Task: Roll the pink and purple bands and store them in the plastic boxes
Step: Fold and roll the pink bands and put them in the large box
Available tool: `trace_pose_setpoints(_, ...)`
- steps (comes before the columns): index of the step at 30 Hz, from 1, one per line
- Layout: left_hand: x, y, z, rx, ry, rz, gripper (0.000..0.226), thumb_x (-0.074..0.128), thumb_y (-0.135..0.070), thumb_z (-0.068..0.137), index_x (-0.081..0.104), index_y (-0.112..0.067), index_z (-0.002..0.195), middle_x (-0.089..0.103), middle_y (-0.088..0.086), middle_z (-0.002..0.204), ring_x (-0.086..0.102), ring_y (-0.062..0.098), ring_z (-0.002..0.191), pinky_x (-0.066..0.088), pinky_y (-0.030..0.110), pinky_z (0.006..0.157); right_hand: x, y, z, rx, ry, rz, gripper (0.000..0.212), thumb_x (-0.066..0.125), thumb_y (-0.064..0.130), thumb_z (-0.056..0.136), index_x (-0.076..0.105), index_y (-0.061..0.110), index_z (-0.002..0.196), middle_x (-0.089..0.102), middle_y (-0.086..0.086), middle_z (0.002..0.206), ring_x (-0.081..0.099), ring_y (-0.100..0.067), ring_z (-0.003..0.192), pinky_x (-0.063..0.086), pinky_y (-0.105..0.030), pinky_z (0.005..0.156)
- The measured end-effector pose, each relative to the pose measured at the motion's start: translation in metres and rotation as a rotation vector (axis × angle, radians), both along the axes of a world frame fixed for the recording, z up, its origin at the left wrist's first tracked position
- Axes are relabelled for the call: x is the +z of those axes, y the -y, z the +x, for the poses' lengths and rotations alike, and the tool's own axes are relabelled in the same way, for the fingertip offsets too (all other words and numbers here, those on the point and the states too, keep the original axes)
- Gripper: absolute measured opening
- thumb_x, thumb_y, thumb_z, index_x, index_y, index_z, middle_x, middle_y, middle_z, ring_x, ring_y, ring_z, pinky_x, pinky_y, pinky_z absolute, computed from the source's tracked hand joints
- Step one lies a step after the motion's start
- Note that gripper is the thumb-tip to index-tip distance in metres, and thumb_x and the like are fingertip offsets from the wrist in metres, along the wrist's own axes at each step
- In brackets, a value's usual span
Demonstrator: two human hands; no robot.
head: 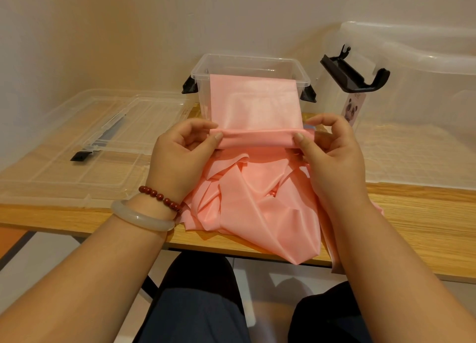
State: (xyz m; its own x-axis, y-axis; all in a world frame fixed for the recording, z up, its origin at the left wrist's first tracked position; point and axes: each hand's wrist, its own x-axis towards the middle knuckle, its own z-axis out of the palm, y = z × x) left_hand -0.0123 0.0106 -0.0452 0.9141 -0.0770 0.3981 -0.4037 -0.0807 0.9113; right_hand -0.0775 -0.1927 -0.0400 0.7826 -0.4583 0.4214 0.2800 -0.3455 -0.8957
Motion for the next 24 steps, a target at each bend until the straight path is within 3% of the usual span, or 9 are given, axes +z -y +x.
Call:
trace_pose_setpoints(3, 0.0009, 0.0004, -0.0003, -0.011, -0.004, -0.025, 0.018, 0.068, -0.011, 0.088, 0.066, -0.027, 0.095, 0.071, 0.005, 0.089, 0.071, 0.016, 0.082, 0.058, 0.028, 0.072, 0.0015, -0.0011, 0.0007, 0.008, 0.025, 0.013, 0.011, 0.065, 0.011, 0.093, 0.066, 0.022, 0.094, 0.070, -0.001, 0.082, 0.066, -0.003, 0.064, 0.054, -0.018, 0.063)
trace_pose_setpoints(8, 0.0013, -0.0008, -0.0023, -0.027, -0.016, -0.007, 0.019, 0.066, -0.009, 0.088, 0.069, -0.025, 0.097, 0.070, 0.000, 0.097, 0.070, 0.010, 0.085, 0.057, 0.022, 0.074, -0.0029, 0.0030, 0.0034, 0.042, -0.030, -0.019, 0.028, 0.075, 0.014, 0.084, 0.067, 0.032, 0.103, 0.069, 0.001, 0.109, 0.068, -0.008, 0.095, 0.057, -0.026, 0.084)
trace_pose_setpoints(10, 0.0015, -0.0013, -0.0023, -0.032, -0.012, 0.031, 0.022, 0.070, -0.011, 0.085, 0.068, -0.028, 0.099, 0.069, -0.003, 0.097, 0.068, 0.007, 0.087, 0.056, 0.020, 0.076, -0.0040, 0.0048, 0.0045, 0.010, -0.034, -0.025, 0.026, 0.074, 0.014, 0.085, 0.069, 0.031, 0.104, 0.070, 0.003, 0.108, 0.067, -0.009, 0.097, 0.057, -0.034, 0.088)
trace_pose_setpoints(16, 0.0014, 0.0008, -0.0029, 0.006, 0.000, 0.056, 0.014, 0.066, -0.017, 0.088, 0.069, -0.028, 0.096, 0.071, -0.004, 0.094, 0.069, 0.007, 0.087, 0.056, 0.019, 0.075, -0.0026, 0.0030, 0.0043, -0.033, 0.000, -0.053, 0.011, 0.069, 0.019, 0.090, 0.072, 0.030, 0.090, 0.071, 0.007, 0.092, 0.068, -0.008, 0.083, 0.058, -0.032, 0.079)
trace_pose_setpoints(20, 0.0015, 0.0009, -0.0031, 0.010, 0.012, 0.052, 0.010, 0.064, -0.018, 0.090, 0.070, -0.026, 0.095, 0.072, -0.003, 0.093, 0.069, 0.007, 0.087, 0.056, 0.019, 0.075, -0.0039, 0.0039, 0.0065, -0.050, 0.016, -0.092, 0.008, 0.070, 0.027, 0.088, 0.071, 0.035, 0.087, 0.068, 0.004, 0.102, 0.067, -0.013, 0.093, 0.057, -0.041, 0.084)
trace_pose_setpoints(24, 0.0014, 0.0017, -0.0045, 0.005, -0.002, 0.049, 0.011, 0.064, -0.017, 0.091, 0.069, -0.027, 0.091, 0.071, -0.004, 0.091, 0.070, 0.007, 0.082, 0.055, 0.016, 0.068, -0.0045, 0.0031, 0.0058, -0.037, -0.010, -0.100, 0.012, 0.065, 0.023, 0.093, 0.062, 0.034, 0.090, 0.068, 0.006, 0.099, 0.066, -0.004, 0.085, 0.058, -0.033, 0.076)
